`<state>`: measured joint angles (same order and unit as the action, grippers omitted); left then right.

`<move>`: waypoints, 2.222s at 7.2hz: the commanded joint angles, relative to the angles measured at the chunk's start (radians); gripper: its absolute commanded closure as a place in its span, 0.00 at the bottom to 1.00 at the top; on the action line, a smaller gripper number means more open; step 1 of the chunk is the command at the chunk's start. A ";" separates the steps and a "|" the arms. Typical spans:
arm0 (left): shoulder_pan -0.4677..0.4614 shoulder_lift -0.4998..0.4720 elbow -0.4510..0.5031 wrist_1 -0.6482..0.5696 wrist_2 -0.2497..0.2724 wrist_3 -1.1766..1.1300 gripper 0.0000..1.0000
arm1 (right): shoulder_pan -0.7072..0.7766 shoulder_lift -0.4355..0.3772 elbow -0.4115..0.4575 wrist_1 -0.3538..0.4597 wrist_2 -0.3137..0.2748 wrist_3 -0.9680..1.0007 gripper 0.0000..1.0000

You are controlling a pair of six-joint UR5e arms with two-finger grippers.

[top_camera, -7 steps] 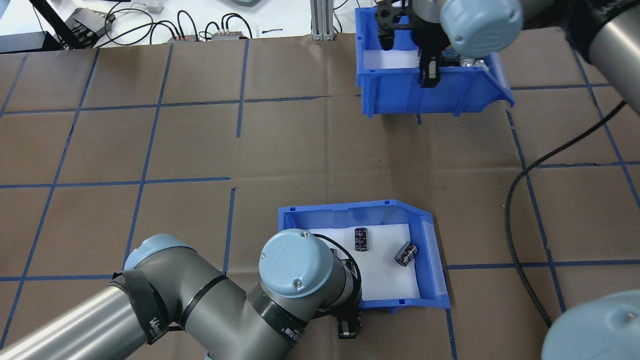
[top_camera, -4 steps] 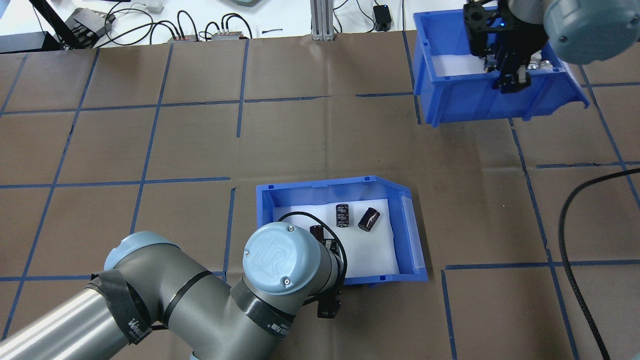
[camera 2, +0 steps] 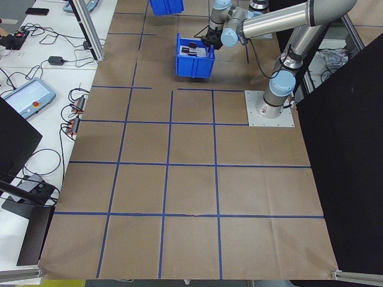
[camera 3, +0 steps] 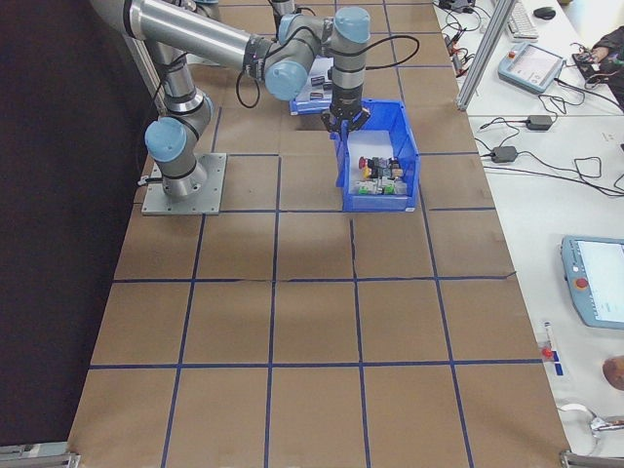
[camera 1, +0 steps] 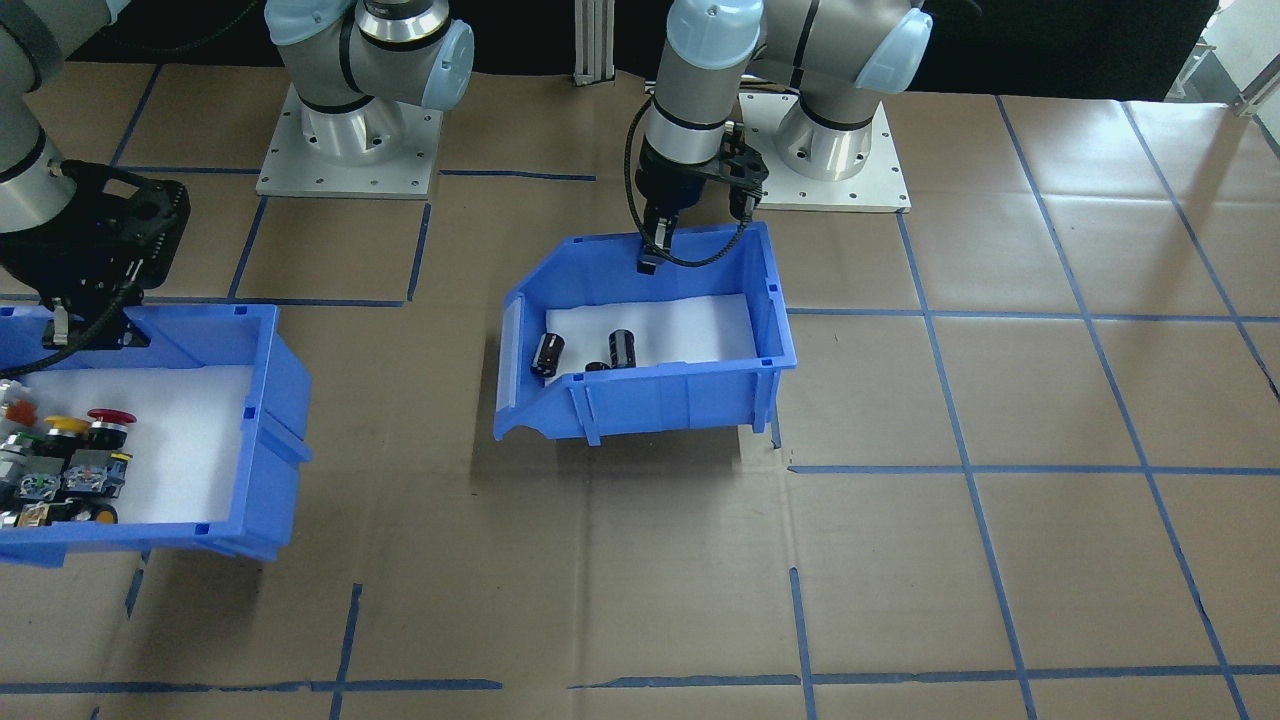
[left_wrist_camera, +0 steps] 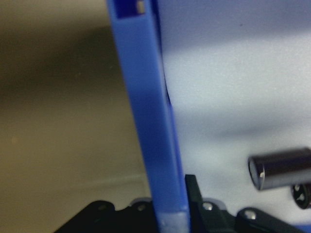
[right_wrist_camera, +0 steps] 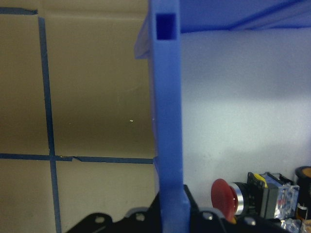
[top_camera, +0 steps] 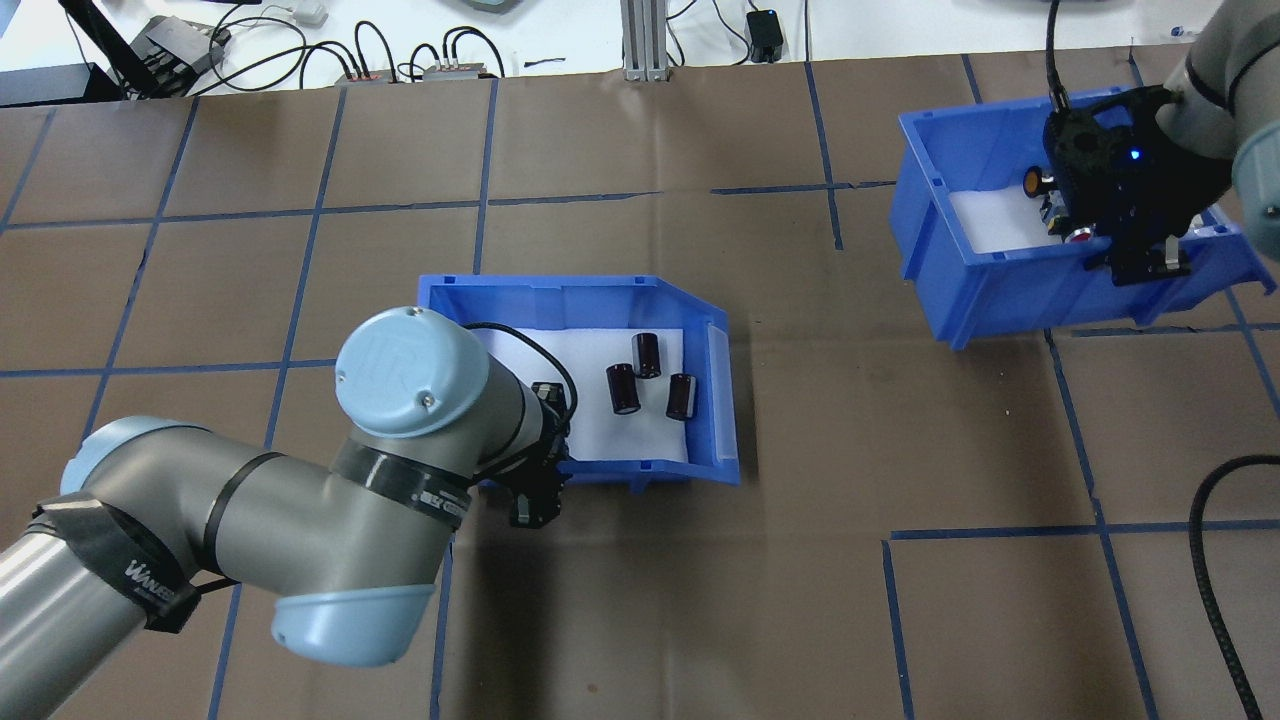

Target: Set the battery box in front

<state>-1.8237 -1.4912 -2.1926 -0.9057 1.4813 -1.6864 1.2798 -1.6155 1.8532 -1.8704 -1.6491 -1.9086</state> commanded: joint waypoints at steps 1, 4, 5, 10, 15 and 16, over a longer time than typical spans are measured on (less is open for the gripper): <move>0.128 -0.020 0.060 -0.036 0.000 0.159 1.00 | -0.011 -0.133 0.185 -0.096 0.005 -0.018 0.96; 0.185 -0.183 0.273 -0.094 0.005 0.237 1.00 | -0.020 -0.176 0.228 -0.095 0.008 -0.018 0.96; 0.182 -0.258 0.377 -0.120 0.004 0.237 1.00 | -0.020 -0.176 0.228 -0.089 0.008 -0.018 0.96; 0.025 -0.513 0.672 -0.145 -0.052 0.029 1.00 | -0.013 -0.210 0.253 -0.073 0.030 0.026 0.96; -0.012 -0.610 0.763 -0.122 -0.161 -0.073 0.58 | 0.010 -0.276 0.337 -0.056 0.046 0.080 0.96; -0.012 -0.600 0.763 -0.122 -0.161 -0.076 0.26 | 0.060 -0.283 0.356 -0.058 0.057 0.129 0.96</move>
<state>-1.8346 -2.0927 -1.4352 -1.0285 1.3188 -1.7568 1.2960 -1.8909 2.1916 -1.9288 -1.6021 -1.8315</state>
